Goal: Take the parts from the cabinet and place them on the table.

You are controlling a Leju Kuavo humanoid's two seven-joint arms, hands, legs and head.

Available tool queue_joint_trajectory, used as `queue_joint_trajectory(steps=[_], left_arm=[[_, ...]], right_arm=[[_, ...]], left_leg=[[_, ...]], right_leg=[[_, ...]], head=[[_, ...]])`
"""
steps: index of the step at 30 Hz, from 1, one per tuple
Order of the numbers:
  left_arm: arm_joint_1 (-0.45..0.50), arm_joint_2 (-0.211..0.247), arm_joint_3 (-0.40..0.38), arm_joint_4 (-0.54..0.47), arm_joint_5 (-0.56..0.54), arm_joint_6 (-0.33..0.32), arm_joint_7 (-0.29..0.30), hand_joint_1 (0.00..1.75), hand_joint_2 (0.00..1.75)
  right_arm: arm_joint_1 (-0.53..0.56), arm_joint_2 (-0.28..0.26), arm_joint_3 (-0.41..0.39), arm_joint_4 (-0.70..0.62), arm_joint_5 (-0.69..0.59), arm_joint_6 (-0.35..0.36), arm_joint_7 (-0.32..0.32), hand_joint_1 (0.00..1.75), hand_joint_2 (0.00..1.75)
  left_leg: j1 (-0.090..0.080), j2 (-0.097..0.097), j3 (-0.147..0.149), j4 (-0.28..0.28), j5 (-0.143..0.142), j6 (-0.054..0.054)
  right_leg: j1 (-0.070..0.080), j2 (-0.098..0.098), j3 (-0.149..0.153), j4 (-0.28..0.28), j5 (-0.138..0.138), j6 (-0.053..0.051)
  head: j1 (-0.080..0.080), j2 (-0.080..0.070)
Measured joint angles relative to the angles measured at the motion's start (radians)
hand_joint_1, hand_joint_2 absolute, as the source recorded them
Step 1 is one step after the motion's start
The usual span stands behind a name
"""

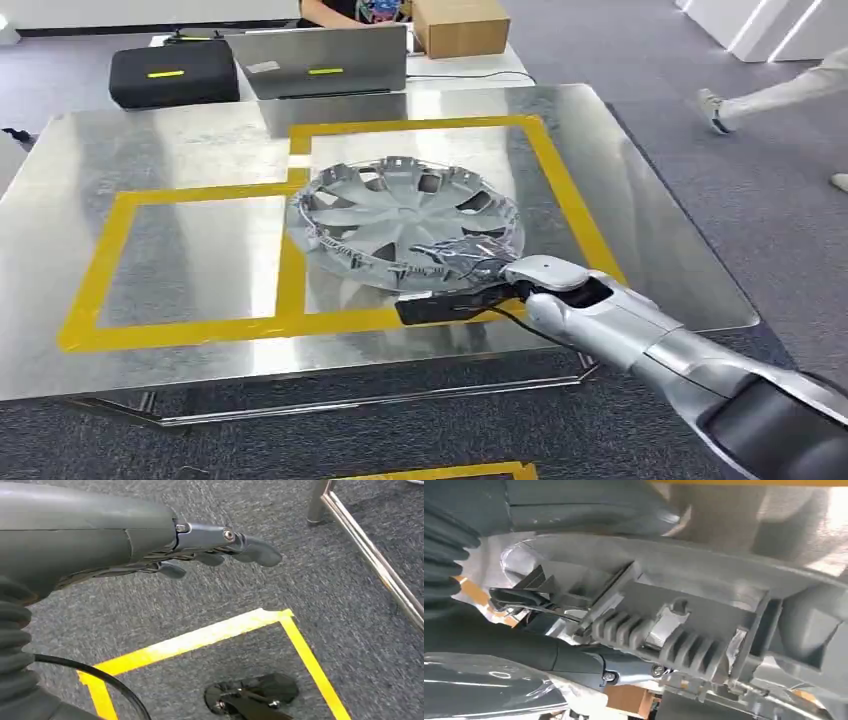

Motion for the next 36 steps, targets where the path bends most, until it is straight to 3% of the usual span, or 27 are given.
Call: queue_joint_trajectory(steps=[19, 26, 31, 36], left_arm=[[-0.023, -0.007, 0.118, 0.056, -0.099, 0.008, -0.068, 0.00, 0.00], [-0.027, -0.030, 0.157, 0.040, -0.137, -0.039, -0.069, 0.00, 0.00], [-0.016, -0.076, 0.216, -0.024, -0.180, -0.097, -0.069, 0.00, 0.00], [-0.012, -0.101, 0.243, -0.062, -0.187, -0.103, -0.074, 0.00, 0.00]], right_arm=[[-0.024, -0.131, 0.038, -0.253, -0.033, 0.039, -0.022, 0.00, 0.00], [-0.001, -0.138, 0.032, -0.292, -0.025, -0.015, -0.004, 0.00, 0.00], [0.134, -0.138, -0.085, -0.370, -0.119, -0.097, -0.006, 0.00, 0.00], [0.286, -0.107, -0.255, -0.439, -0.177, -0.127, -0.038, 0.00, 0.00]], left_leg=[[0.000, 0.000, 0.000, 0.000, 0.000, 0.000], [0.000, 0.000, 0.000, 0.000, 0.000, 0.000], [-0.001, 0.000, 0.000, 0.000, -0.001, 0.001], [-0.001, 0.000, 0.000, 0.000, -0.002, 0.001]], right_leg=[[0.000, 0.001, -0.001, 0.000, 0.000, 0.000], [0.000, 0.000, 0.000, 0.000, 0.000, 0.000], [0.000, -0.001, 0.000, 0.000, -0.001, 0.001], [0.000, -0.001, 0.000, 0.000, -0.002, 0.001]], head=[[0.000, 0.000], [0.000, 0.000], [0.000, 0.000], [0.000, 0.000]])
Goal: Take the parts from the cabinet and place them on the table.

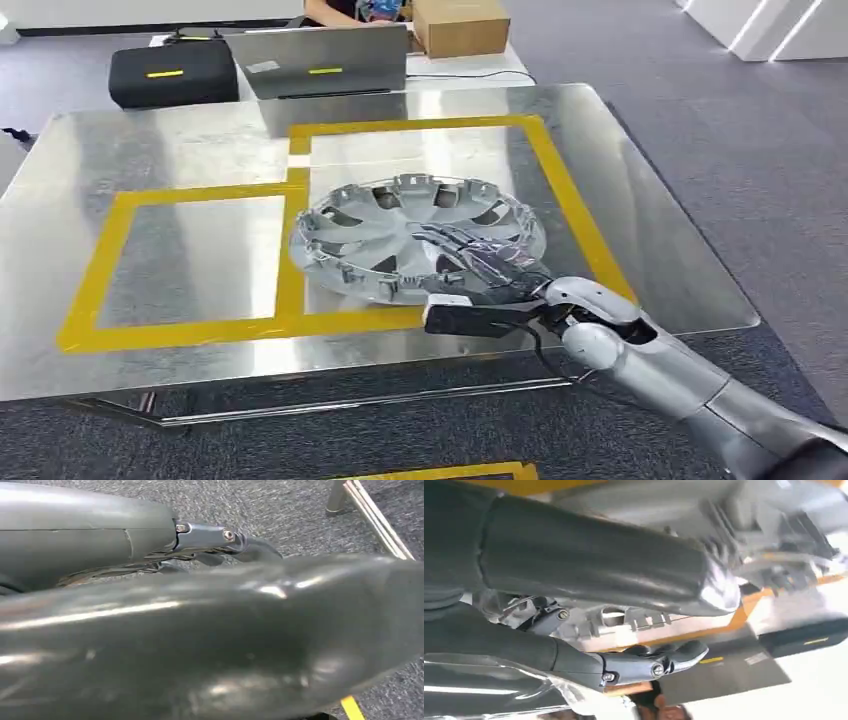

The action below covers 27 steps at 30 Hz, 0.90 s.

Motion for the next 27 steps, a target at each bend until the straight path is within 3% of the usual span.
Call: queue_joint_trajectory(steps=[6, 10, 27], left_arm=[[0.000, -0.011, 0.002, -0.013, 0.009, 0.013, -0.005, 0.00, 0.00], [0.002, -0.012, 0.002, -0.015, 0.012, 0.014, -0.008, 0.00, 0.00], [0.004, -0.013, 0.003, -0.018, 0.015, 0.014, -0.010, 0.00, 0.00]], right_arm=[[0.108, 0.065, -0.126, -0.010, -0.059, -0.049, -0.031, 0.00, 0.00], [0.141, 0.094, -0.165, -0.010, -0.063, -0.055, -0.035, 0.00, 0.00], [0.155, 0.114, -0.190, -0.010, -0.065, -0.055, -0.035, 0.00, 0.00]], left_leg=[[0.000, 0.000, 0.000, 0.000, 0.000, 0.000], [0.000, 0.000, 0.000, 0.000, 0.000, 0.000], [0.000, 0.000, 0.000, 0.000, 0.000, 0.000]], right_leg=[[0.000, 0.000, 0.000, 0.000, 0.000, 0.000], [0.000, 0.000, 0.000, 0.000, 0.000, 0.000], [0.000, 0.000, 0.000, 0.000, 0.000, 0.000]], head=[[0.000, 0.000], [0.000, 0.000], [0.000, 0.000]])
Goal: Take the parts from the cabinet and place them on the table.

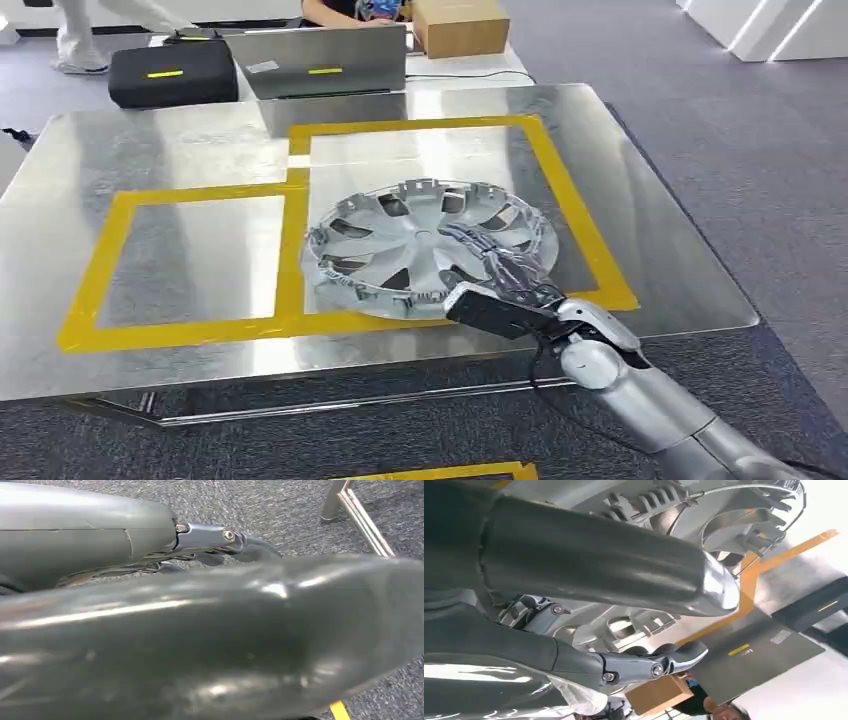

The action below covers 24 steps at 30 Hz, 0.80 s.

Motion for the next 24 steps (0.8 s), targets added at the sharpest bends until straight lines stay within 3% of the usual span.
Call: queue_joint_trajectory(steps=[9, 17, 19, 24], left_arm=[[0.003, -0.001, -0.001, 0.000, 0.013, 0.012, 0.008, 0.00, 0.00], [0.011, -0.002, -0.011, -0.011, 0.026, 0.011, 0.024, 0.00, 0.00], [0.011, -0.002, -0.013, -0.015, 0.011, 0.005, 0.024, 0.00, 0.00], [0.010, -0.002, -0.038, -0.026, 0.013, 0.003, 0.037, 0.00, 0.00]], right_arm=[[0.017, 0.015, -0.015, 0.004, 0.003, -0.026, -0.005, 0.00, 0.00], [0.015, 0.025, -0.002, 0.041, 0.127, -0.052, 0.011, 0.00, 0.00], [0.002, 0.025, 0.023, 0.055, 0.280, -0.108, 0.054, 0.00, 0.00], [-0.034, 0.040, 0.098, 0.149, 0.609, -0.396, 0.145, 0.00, 0.00]], left_leg=[[0.000, 0.000, 0.000, 0.000, 0.000, 0.000], [0.000, 0.000, 0.000, 0.000, 0.000, 0.000], [0.000, 0.000, 0.000, 0.000, 0.000, 0.000], [0.000, 0.000, 0.000, 0.000, 0.000, 0.000]], right_leg=[[0.000, 0.000, 0.000, 0.000, 0.000, 0.000], [0.000, 0.000, 0.000, 0.000, 0.000, 0.000], [0.000, 0.000, 0.000, 0.000, 0.000, 0.000], [0.000, 0.000, 0.000, 0.000, 0.000, 0.000]], head=[[0.000, 0.000], [0.000, 0.000], [0.000, 0.000], [0.000, 0.000]])
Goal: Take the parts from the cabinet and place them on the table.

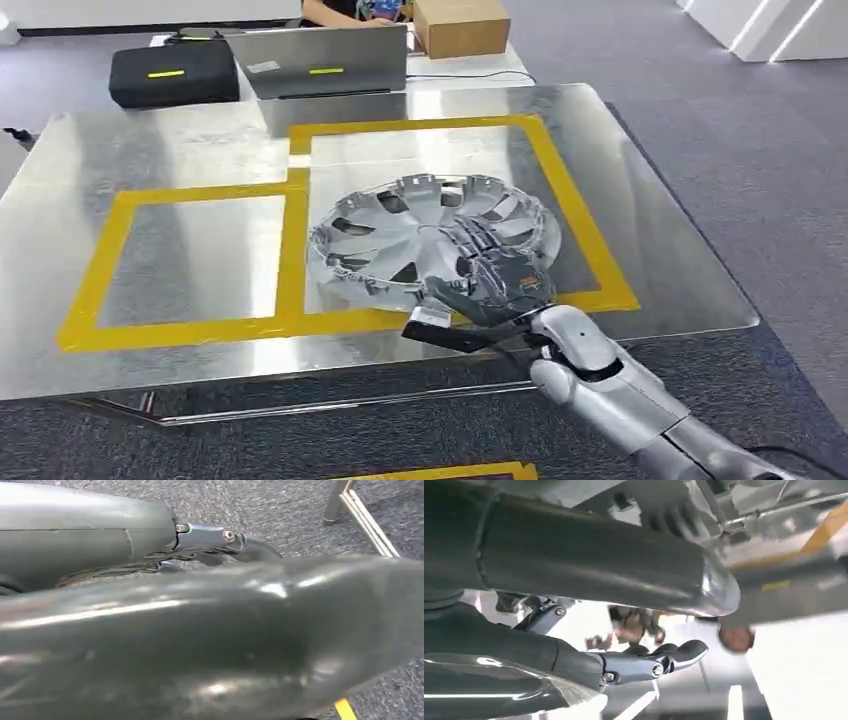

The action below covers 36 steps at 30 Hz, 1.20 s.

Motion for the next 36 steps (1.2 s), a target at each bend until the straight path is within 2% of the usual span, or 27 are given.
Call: queue_joint_trajectory(steps=[3, 7, 8, 13, 18, 24, 25, 27, 29, 30, 31, 33, 36], left_arm=[[0.007, 0.000, -0.022, -0.005, 0.018, 0.008, 0.010, 0.00, 0.00], [0.014, 0.000, -0.041, -0.009, 0.031, 0.014, 0.013, 0.00, 0.00], [0.016, 0.000, -0.049, -0.011, 0.033, 0.014, 0.013, 0.00, 0.00], [0.024, 0.001, -0.072, -0.018, 0.043, 0.013, 0.017, 0.00, 0.00], [0.025, 0.004, -0.092, -0.018, 0.054, 0.024, 0.022, 0.00, 0.00], [0.025, 0.005, -0.099, -0.018, 0.058, 0.027, 0.023, 0.00, 0.00], [0.025, 0.006, -0.114, -0.018, 0.068, 0.034, 0.032, 0.00, 0.00], [0.033, 0.010, -0.140, -0.018, 0.101, 0.053, 0.031, 0.00, 0.00], [0.041, 0.014, -0.157, -0.018, 0.116, 0.058, 0.030, 0.00, 0.00], [0.043, 0.014, -0.165, -0.018, 0.118, 0.061, 0.030, 0.00, 0.00], [0.046, 0.016, -0.174, -0.018, 0.123, 0.061, 0.030, 0.00, 0.00], [0.054, 0.017, -0.187, -0.018, 0.133, 0.065, 0.031, 0.00, 0.00], [0.062, 0.022, -0.209, -0.021, 0.148, 0.066, 0.031, 0.00, 0.00]], right_arm=[[-0.013, 0.014, 0.011, 0.050, 0.108, -0.103, 0.037, 0.00, 0.00], [-0.011, 0.028, 0.015, 0.086, 0.173, -0.222, 0.052, 0.00, 0.00], [-0.010, 0.033, 0.010, 0.090, 0.175, -0.233, 0.047, 0.00, 0.00], [-0.001, 0.049, -0.031, 0.103, 0.226, -0.231, 0.041, 0.00, 0.00], [-0.001, 0.049, -0.042, 0.110, 0.305, -0.242, 0.068, 0.00, 0.00], [0.001, 0.049, -0.045, 0.109, 0.325, -0.246, 0.068, 0.00, 0.00], [0.017, 0.049, -0.065, 0.089, 0.378, -0.251, 0.051, 0.00, 0.00], [0.081, 0.085, -0.157, -0.023, 0.303, -0.253, -0.204, 0.00, 0.00], [0.125, 0.162, -0.281, -0.078, 0.245, -0.256, -0.435, 0.00, 0.00], [0.141, 0.192, -0.334, -0.099, 0.231, -0.256, -0.505, 0.00, 0.00], [0.153, 0.219, -0.385, -0.119, 0.215, -0.256, -0.562, 0.00, 0.00], [0.162, 0.268, -0.462, -0.154, 0.164, -0.256, -0.631, 0.00, 0.00], [0.175, 0.315, -0.524, -0.218, 0.092, -0.256, -0.656, 0.00, 0.00]], left_leg=[[0.000, 0.000, 0.000, 0.000, 0.000, 0.000], [0.000, 0.000, 0.000, 0.000, -0.001, 0.000], [0.000, 0.000, 0.000, 0.000, -0.001, 0.001], [0.000, 0.000, 0.000, 0.000, -0.001, 0.001], [0.000, 0.000, 0.000, 0.000, -0.001, 0.001], [0.000, 0.000, 0.000, 0.000, -0.001, 0.001], [0.000, 0.000, 0.000, 0.000, -0.001, 0.001], [0.000, 0.000, 0.000, 0.000, -0.002, 0.001], [0.000, 0.000, 0.000, 0.000, -0.003, 0.000], [0.000, 0.000, 0.000, 0.000, -0.003, 0.000], [0.000, 0.000, 0.000, 0.000, -0.003, 0.000], [0.000, 0.000, 0.000, 0.000, -0.003, 0.000], [0.000, 0.000, 0.000, 0.000, -0.003, 0.000]], right_leg=[[0.000, 0.001, 0.000, 0.000, 0.000, 0.000], [0.000, 0.001, 0.000, 0.000, -0.001, 0.001], [0.000, 0.001, 0.000, 0.000, -0.001, 0.001], [0.000, 0.000, 0.000, 0.000, -0.001, 0.001], [0.000, 0.001, 0.000, 0.000, -0.001, 0.001], [0.000, 0.001, 0.000, 0.000, -0.001, 0.001], [0.000, 0.001, 0.000, 0.000, -0.001, 0.001], [0.000, 0.000, 0.000, 0.000, -0.001, 0.002], [0.000, 0.003, -0.001, 0.000, -0.002, 0.002], [0.000, 0.002, -0.001, 0.000, -0.002, 0.001], [0.000, 0.000, -0.001, 0.000, -0.003, 0.001], [0.000, 0.001, -0.001, 0.000, -0.003, 0.000], [0.000, 0.000, -0.001, 0.000, -0.003, 0.000]], head=[[0.000, 0.000], [0.000, 0.000], [0.000, 0.000], [0.000, 0.000], [0.000, 0.000], [0.001, 0.000], [0.000, 0.000], [0.001, 0.000], [-0.001, 0.000], [0.000, 0.000], [0.000, 0.000], [0.000, 0.000], [0.000, 0.000]])
